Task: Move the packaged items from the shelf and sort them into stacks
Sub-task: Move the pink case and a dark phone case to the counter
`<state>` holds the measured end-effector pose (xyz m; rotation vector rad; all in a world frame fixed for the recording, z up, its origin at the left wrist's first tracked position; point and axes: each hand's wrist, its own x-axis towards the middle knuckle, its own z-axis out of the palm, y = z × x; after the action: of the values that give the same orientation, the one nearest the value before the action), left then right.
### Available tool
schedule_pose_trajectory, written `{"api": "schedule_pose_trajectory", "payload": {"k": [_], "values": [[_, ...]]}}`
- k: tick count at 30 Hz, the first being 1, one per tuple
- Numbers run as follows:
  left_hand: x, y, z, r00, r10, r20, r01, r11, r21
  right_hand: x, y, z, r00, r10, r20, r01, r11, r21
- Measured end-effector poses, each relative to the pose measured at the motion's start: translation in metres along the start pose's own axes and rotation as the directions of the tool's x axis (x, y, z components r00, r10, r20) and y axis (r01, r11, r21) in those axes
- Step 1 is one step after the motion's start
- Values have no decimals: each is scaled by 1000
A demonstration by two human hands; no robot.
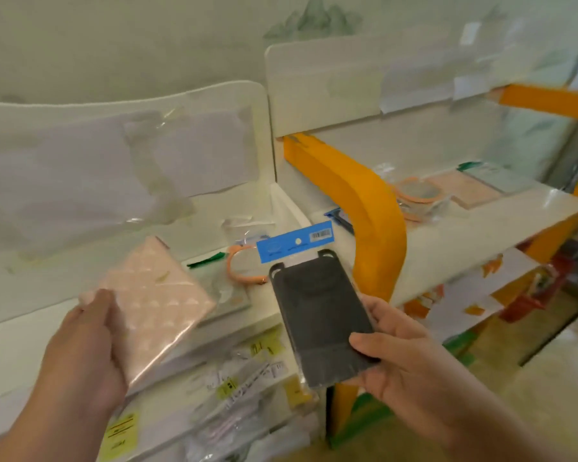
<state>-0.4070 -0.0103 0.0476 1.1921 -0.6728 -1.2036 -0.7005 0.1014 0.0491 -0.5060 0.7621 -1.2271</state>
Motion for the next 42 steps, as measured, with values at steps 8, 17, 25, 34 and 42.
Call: {"api": "schedule_pose_trajectory", "payload": {"k": [8, 17, 25, 34, 42], "values": [[-121, -45, 109, 901, -302, 311, 224, 938, 264, -106, -38, -90, 989, -145, -6, 143, 967, 209], [-179, -110, 220, 720, -517, 464, 397, 854, 336, -154, -80, -168, 850, -423, -312, 492, 851, 185], [-161, -143, 317, 716, -498, 490, 458, 864, 209, -111, -130, -219, 790, -441, -426, 536, 834, 130], [-116, -192, 432, 738, -501, 451, 455, 864, 215, -54, -230, -286, 731, -486, -480, 564, 825, 24], [-105, -212, 523, 777, -408, 479, 376, 912, 165, -8, -287, -349, 723, -433, -538, 557, 826, 83]]}}
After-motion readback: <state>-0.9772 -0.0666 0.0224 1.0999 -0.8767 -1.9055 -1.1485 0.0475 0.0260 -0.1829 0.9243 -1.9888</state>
